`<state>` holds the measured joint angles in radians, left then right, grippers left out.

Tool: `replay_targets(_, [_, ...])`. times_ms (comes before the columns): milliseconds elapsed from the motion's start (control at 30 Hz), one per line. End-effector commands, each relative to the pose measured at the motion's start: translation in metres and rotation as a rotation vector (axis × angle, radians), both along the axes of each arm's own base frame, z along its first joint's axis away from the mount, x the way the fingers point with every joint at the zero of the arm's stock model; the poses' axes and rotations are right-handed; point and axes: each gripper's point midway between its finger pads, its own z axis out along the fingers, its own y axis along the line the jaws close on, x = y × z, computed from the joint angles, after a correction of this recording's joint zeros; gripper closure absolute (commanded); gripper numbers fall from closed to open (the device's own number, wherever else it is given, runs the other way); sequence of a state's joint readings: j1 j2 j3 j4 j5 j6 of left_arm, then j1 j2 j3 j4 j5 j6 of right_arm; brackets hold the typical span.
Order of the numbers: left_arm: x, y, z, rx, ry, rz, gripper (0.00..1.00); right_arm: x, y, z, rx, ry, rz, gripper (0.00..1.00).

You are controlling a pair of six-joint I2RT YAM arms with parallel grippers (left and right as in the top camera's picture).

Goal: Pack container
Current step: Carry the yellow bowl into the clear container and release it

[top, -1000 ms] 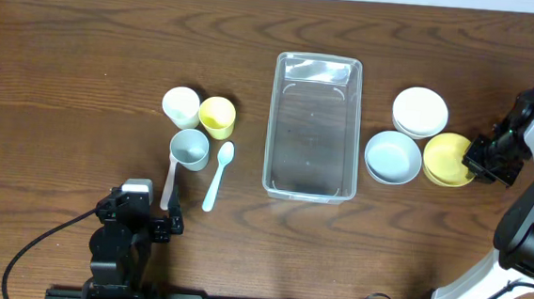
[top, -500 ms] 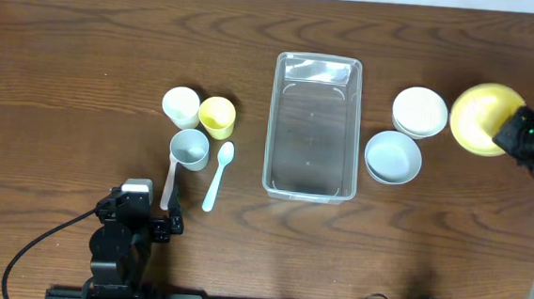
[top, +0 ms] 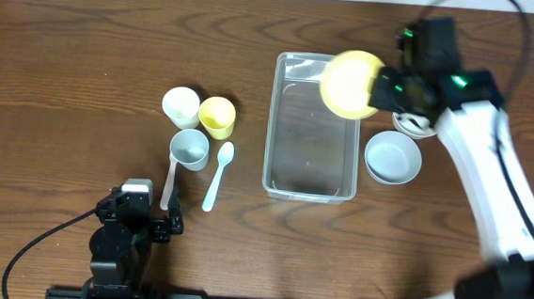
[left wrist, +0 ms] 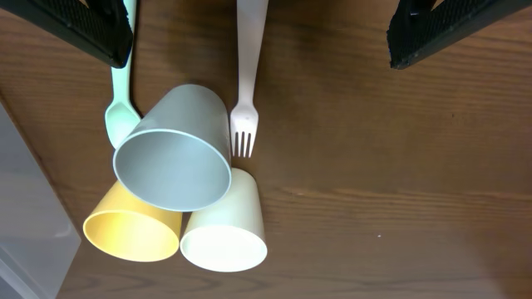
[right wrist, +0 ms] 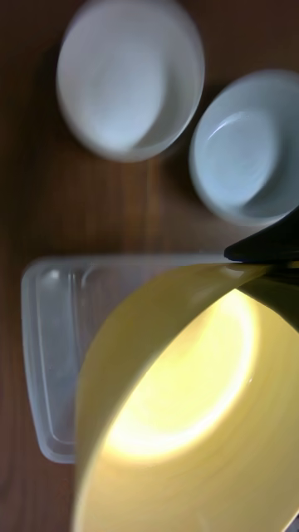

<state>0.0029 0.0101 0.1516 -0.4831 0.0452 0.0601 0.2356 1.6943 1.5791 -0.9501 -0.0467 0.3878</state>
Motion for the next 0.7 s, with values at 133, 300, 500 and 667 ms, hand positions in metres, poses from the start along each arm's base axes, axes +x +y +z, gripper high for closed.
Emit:
replay_targets(133, [-0.001,0.0,-0.003,0.007,0.006,-0.004,0.02,0.051,0.058,-0.035,0.025,0.068,0.075,0.99])
replay_targets(300, [-0.001,0.0,-0.003,0.007,0.006,-0.004,0.02,0.057,0.069,-0.076,0.032,0.151,0.05,0.99])
replay_targets(500, [-0.001,0.0,-0.003,0.007,0.006,-0.004,0.02,0.065,0.072,-0.106,0.023,0.18,0.059,0.97])
replay_targets(667, [-0.001,0.0,-0.003,0.007,0.006,-0.004,0.02,0.073,0.075,-0.084,0.031,0.108,0.11,0.92])
